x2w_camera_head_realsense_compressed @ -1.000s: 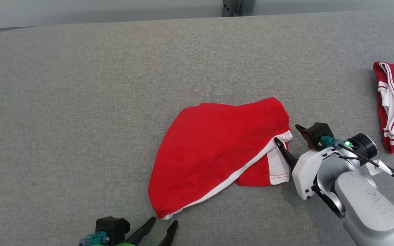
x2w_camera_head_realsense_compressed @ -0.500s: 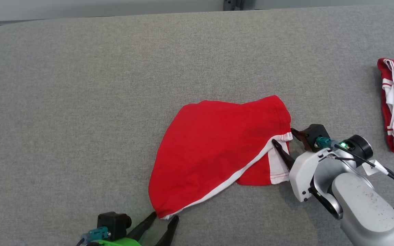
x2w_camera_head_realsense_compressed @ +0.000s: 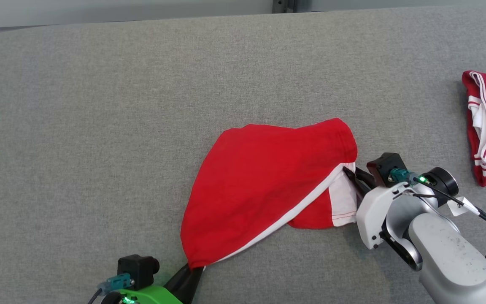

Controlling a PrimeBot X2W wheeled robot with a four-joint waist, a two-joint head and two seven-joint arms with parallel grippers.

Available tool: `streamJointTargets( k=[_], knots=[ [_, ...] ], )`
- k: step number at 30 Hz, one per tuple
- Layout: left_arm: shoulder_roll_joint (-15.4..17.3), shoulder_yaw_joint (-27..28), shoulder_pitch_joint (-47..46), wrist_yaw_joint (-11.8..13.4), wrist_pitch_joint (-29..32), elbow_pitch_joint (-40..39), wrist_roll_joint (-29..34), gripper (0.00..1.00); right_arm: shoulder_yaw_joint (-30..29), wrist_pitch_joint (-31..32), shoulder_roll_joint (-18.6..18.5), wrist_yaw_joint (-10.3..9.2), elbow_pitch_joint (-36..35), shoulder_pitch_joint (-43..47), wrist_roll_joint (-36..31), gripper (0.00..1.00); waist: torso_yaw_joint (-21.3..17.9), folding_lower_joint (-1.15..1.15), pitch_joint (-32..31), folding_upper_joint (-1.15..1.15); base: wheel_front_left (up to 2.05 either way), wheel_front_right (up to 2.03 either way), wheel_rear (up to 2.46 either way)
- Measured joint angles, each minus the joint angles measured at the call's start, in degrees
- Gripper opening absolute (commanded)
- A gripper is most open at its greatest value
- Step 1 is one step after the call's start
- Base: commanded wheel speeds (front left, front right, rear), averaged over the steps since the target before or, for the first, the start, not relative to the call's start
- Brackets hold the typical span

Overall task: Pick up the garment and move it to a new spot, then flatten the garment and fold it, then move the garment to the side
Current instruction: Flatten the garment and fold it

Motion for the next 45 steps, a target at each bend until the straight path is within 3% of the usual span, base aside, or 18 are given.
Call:
streamJointTargets(
  k=[5, 10, 17, 24, 28, 37, 38, 39, 40, 41, 45],
  knots=[
    [0.6, 1.3, -0.1, 0.0, -1.0, -1.5, -1.1, 0.0, -2.5, -1.3, -0.1, 0.0, -3.1, 1.4, 3.3, 0.0, -0.3, 0.0, -0.9, 0.0, 0.0, 0.0, 0.0],
    [3.5, 2.8, 0.0, 0.4, 0.7, -10.7, -1.5, 0.0, -8.6, -0.4, -0.3, 0.0, -14.2, 5.4, 11.3, 0.0, -0.6, 0.0, -1.6, 0.0, 0.0, 0.0, 0.0],
    [8.3, 6.8, 0.1, 2.8, 5.1, -26.3, -2.8, 0.0, -16.8, 8.5, -2.3, 0.0, -31.6, 11.7, 16.5, 0.0, -2.4, 0.0, -1.7, 0.0, 0.0, 0.0, 0.0],
    [9.2, 7.2, 2.4, 4.5, 8.0, -32.4, -4.6, 0.0, -21.9, 12.6, -1.5, 0.0, -39.0, 19.1, 16.1, 0.0, -4.6, 0.0, -1.2, 0.0, 0.0, 0.0, 0.0],
    [8.1, 4.7, 4.3, 4.4, 8.4, -28.5, -5.9, 0.0, -21.9, 13.1, 0.6, 0.0, -38.4, 23.2, 15.6, 0.0, -5.5, 0.0, 0.2, 0.0, 0.0, 0.0, 0.0],
    [7.1, 1.5, 0.9, 1.9, 5.3, -13.5, -4.7, 0.0, -14.2, 9.8, 3.9, -0.04, -24.2, 22.3, 11.9, 0.0, -8.2, 0.0, 3.8, 0.0, 0.0, 0.0, 0.0],
    [7.1, 1.6, 0.7, 1.8, 4.9, -12.9, -4.7, 0.0, -13.8, 9.0, 4.0, -0.04, -23.4, 21.8, 11.9, 0.04, -8.5, 0.0, 4.0, 0.0, 0.0, 0.0, 0.0],
    [7.2, 1.8, 0.5, 1.6, 4.2, -12.6, -4.5, 0.08, -13.5, 8.5, 4.0, -0.04, -22.7, 21.3, 11.9, 0.31, -8.7, 0.0, 4.1, 0.0, 0.0, 0.0, 0.0],
    [7.4, 2.0, 0.4, 1.6, 3.4, -12.2, -3.9, 0.48, -13.2, 7.9, 3.9, -0.04, -22.3, 21.0, 11.8, 0.81, -9.0, 0.0, 4.1, 0.0, 0.0, 0.0, 0.0],
    [7.5, 2.3, 0.3, 1.6, 2.6, -11.8, -3.5, 1.0, -13.0, 7.3, 3.7, -0.03, -21.9, 20.8, 11.3, 1.0, -9.1, 0.0, 4.0, 0.0, 0.0, 0.0, 0.0],
    [7.6, 2.7, 1.3, 1.9, 0.8, -11.3, -3.4, 1.0, -14.0, 6.2, 2.2, -0.03, -21.7, 21.1, 9.7, 1.0, -9.4, 0.0, 2.7, 0.0, 0.0, 0.0, 0.0]
  ],
)
